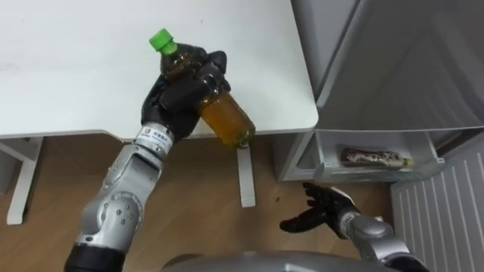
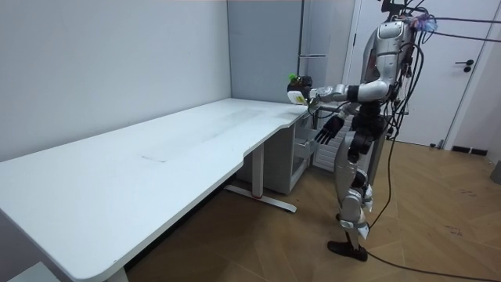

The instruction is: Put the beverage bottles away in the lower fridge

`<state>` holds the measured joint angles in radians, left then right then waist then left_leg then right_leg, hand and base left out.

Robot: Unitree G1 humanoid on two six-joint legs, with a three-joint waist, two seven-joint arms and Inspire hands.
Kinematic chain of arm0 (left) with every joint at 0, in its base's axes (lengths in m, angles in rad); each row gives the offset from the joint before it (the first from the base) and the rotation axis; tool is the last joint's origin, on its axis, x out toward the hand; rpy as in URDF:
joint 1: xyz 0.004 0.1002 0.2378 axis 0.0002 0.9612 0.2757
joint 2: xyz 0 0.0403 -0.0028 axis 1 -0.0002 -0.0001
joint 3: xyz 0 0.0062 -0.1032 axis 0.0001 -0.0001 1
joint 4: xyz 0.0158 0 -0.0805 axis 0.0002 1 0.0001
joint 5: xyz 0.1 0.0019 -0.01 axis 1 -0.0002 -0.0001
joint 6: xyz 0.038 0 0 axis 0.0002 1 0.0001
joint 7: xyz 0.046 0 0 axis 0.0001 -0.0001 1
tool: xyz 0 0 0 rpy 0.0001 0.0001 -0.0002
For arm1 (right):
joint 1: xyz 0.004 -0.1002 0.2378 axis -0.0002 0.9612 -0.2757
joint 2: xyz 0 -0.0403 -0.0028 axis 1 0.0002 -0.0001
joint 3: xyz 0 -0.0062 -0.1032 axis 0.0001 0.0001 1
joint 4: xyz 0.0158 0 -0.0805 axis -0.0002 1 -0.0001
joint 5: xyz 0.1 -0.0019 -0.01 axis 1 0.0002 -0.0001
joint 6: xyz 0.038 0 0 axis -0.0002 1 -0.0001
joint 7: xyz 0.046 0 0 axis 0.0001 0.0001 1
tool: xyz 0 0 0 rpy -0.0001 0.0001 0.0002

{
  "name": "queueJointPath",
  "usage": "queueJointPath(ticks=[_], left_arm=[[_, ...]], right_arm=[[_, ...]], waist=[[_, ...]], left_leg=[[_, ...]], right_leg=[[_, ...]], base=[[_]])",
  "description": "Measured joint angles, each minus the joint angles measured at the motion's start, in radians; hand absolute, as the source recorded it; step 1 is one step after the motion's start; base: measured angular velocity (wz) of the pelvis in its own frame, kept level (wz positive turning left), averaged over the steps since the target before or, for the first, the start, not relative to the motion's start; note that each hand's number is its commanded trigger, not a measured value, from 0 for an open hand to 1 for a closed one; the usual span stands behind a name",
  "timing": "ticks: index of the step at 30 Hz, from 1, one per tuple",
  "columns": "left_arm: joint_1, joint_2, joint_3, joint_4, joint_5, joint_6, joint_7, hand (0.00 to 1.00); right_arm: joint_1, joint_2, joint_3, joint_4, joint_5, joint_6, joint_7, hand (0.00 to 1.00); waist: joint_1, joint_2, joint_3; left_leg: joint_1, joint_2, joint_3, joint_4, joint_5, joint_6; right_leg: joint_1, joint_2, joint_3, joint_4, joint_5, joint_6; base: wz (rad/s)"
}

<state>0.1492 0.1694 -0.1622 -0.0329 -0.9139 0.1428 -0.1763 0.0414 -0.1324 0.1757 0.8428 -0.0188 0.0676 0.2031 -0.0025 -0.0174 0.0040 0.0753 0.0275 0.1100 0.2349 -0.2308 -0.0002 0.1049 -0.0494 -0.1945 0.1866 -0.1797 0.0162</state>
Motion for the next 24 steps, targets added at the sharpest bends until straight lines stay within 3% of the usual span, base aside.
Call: queueJointPath(ticks=[5,12,18,21,24], left_arm=[[0.046,-0.004,-0.019,0.008,0.002,0.001,-0.011,1.0],[0.047,0.006,-0.031,0.071,0.003,0.001,-0.067,1.0],[0.047,0.011,-0.065,0.096,0.014,0.012,-0.092,1.0],[0.047,0.025,-0.064,0.094,0.032,0.013,-0.137,1.0],[0.044,0.044,-0.071,0.094,0.106,0.012,-0.159,1.0]], right_arm=[[0.008,-0.001,0.0,-0.079,-0.014,0.008,0.013,0.0],[0.005,-0.004,0.027,-0.194,-0.023,0.021,0.057,0.0],[0.011,-0.007,0.081,-0.325,0.019,0.04,0.12,0.0],[0.028,-0.01,0.087,-0.377,0.027,0.043,0.179,0.0],[0.029,-0.04,0.099,-0.406,0.054,0.045,0.24,0.0]], waist=[[-0.002,0.0,0.0002],[-0.004,-0.005,0.0031],[-0.013,-0.013,0.0102],[-0.016,-0.013,0.0101],[-0.017,-0.013,0.0104]], left_leg=[[-0.012,-0.003,-0.003,0.001,0.001,0.001],[-0.022,-0.003,-0.003,0.001,0.002,0.002],[-0.035,-0.003,-0.005,0.003,0.001,0.002],[-0.038,-0.002,-0.004,0.004,0.001,0.002],[-0.038,-0.001,-0.004,0.002,0.001,0.002]], right_leg=[[-0.006,-0.002,-0.004,0.0,-0.003,0.003],[-0.022,-0.004,-0.006,0.006,-0.003,0.003],[-0.031,-0.005,-0.014,0.004,-0.003,0.003],[-0.035,-0.005,-0.01,0.004,-0.003,0.003],[-0.038,-0.004,0.0,0.004,-0.003,0.003]], base=[[0.04],[0.01],[0.02],[-0.01],[-0.03]])
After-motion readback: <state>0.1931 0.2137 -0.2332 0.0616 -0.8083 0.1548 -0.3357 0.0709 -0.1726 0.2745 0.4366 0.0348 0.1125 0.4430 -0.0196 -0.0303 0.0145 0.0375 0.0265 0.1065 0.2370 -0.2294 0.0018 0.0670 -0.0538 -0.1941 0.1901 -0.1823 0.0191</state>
